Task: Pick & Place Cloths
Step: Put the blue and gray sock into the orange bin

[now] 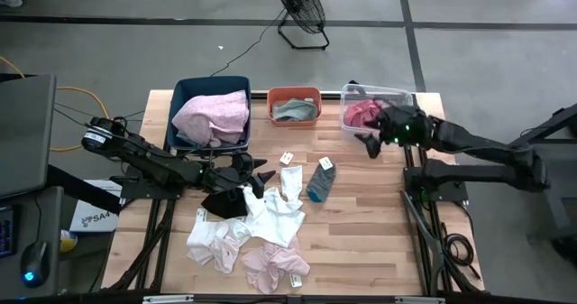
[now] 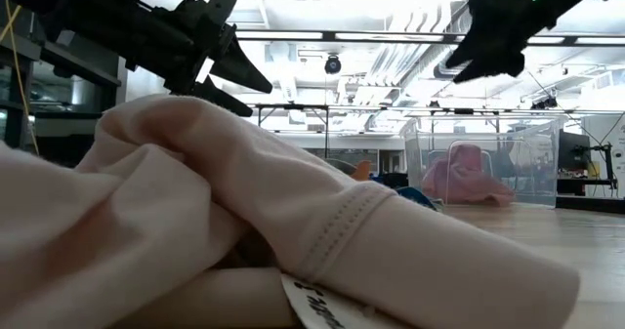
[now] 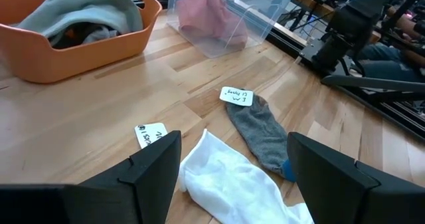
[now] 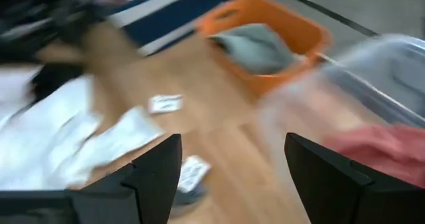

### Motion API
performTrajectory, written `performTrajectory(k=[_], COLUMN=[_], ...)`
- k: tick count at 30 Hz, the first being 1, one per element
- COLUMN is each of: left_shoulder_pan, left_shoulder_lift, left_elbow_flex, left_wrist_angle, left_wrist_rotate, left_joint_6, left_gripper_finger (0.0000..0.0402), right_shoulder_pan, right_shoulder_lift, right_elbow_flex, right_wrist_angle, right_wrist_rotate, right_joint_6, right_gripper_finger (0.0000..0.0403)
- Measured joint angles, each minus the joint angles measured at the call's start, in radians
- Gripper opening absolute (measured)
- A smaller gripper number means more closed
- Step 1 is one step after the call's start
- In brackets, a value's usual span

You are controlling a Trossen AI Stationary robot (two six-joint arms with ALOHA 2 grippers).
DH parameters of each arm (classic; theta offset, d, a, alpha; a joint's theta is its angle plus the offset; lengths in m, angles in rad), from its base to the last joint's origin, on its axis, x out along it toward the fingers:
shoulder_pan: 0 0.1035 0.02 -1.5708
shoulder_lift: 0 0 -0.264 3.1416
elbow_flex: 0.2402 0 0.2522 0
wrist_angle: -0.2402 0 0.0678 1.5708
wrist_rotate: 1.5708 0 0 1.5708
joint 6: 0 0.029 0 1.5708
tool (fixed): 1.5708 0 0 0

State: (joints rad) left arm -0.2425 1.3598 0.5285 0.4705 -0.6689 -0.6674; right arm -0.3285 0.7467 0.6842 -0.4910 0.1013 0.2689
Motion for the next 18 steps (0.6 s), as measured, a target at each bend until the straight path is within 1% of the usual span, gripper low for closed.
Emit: performTrajectory(k=[4, 8, 11, 14, 18], left_shoulder_pan=[0.000, 0.000, 0.000, 0.000, 0.000], left_shoulder_lift=[0.000, 0.000, 0.000, 0.000, 0.000], left_elbow_flex=[0.000, 0.000, 0.000, 0.000, 0.000], left_wrist_angle=[-0.001, -0.001, -0.001, -0.001, -0.001], left_wrist_rotate=[0.000, 0.000, 0.000, 0.000, 0.000], left_joint_6=[0.000, 0.000, 0.000, 0.000, 0.000], left_gripper_finger=[0.0268, 0.0268, 0.0268, 0.0268, 0.0268], right_shoulder_pan=[0.152, 0.255, 0.311, 0.350, 0.376], right_shoulder_lift=[0.004, 0.043, 0.085, 0.144, 0.226], right_elbow_flex=[-0.025, -0.109, -0.190, -0.264, -0.333], right_wrist_angle=[0.010, 0.066, 0.172, 0.279, 0.446], right_wrist_rotate=[0.000, 0.011, 0.037, 0.038, 0.040], right_joint_6=[-0.055, -0.033, -0.007, -0.011, -0.061], right_gripper_finger=[0.0258, 0.0258, 0.0258, 0.0258, 0.0258])
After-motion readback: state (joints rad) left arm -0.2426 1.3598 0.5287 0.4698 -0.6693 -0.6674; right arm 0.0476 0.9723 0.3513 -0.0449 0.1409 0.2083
